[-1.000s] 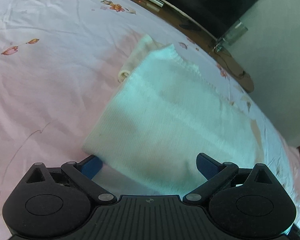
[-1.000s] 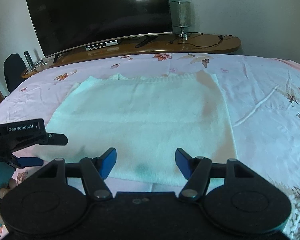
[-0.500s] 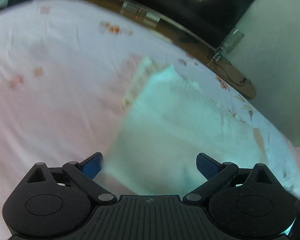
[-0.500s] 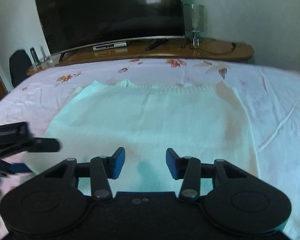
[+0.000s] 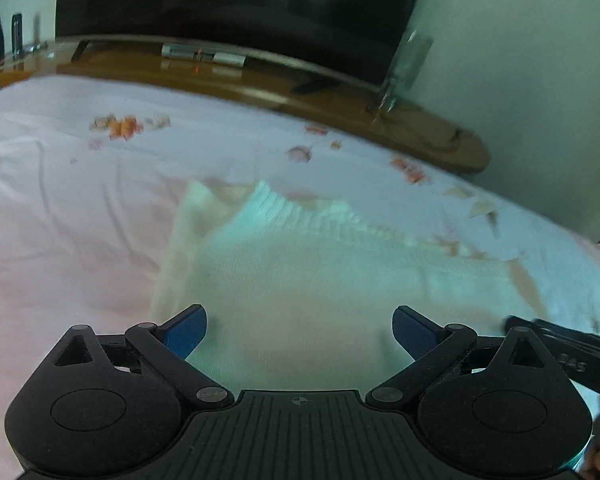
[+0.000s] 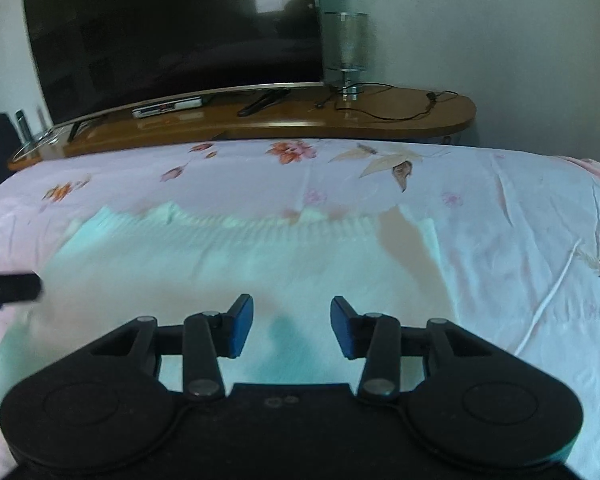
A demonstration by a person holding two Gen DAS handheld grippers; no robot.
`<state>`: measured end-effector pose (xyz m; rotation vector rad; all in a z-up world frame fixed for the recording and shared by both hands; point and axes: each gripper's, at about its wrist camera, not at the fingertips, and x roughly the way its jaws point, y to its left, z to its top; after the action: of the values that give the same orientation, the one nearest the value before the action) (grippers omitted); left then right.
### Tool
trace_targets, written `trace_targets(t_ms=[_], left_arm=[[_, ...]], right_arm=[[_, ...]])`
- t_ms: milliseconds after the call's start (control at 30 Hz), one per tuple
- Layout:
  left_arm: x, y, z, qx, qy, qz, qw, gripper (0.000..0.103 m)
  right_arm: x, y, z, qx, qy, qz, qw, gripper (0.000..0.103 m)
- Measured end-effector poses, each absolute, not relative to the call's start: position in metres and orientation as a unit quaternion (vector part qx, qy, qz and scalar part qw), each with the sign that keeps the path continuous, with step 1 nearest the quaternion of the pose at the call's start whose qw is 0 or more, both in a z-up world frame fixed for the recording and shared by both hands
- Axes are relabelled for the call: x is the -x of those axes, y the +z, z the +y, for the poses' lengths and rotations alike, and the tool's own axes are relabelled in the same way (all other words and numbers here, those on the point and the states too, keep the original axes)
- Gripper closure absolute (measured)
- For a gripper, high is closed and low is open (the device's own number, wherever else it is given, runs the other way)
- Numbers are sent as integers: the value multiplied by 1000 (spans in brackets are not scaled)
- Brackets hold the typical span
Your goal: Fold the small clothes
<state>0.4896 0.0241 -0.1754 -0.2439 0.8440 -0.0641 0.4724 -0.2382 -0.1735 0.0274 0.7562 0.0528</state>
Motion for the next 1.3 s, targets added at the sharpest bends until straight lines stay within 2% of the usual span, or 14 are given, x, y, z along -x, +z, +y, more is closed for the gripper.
trace_targets(t_ms=[100,167,400,500,567,900,1000,1067,1167,1300], left_arm=[[-502,-190,22,109,-15,419,901,4],[-506,-188,18,100,-15,417,903,4],[-557,-186,10,97,2,417,903,4],[-565,-198,12,84,23,422,902,4],[-566,-202,13,75,26,428,901,4],[-502,-187,13,38,5,427,904,4],[-477,-190,8,0,-3,418,908,4],[-472,-197,12,14,-2,433,901,3],[-468,-196,24,48,9,443,895,4],[-450,-181,34,54,5,435,899,4]], right_arm=[[-488,-193,-253,-6,1,401,916,60],[-489,-195,-264,-17,6,396,918,62],[-522,-179,-266,-10,6,377,926,58],[-545,-199,-273,-2,-7,411,912,57],[-547,-202,-280,-5,-6,400,917,55],[-479,-178,-255,-2,24,399,916,54],[-461,-176,-241,-8,34,405,914,53],[-452,-179,-231,4,35,407,913,49],[-451,-193,-220,29,24,419,907,48],[-439,-180,-216,12,27,408,912,49]])
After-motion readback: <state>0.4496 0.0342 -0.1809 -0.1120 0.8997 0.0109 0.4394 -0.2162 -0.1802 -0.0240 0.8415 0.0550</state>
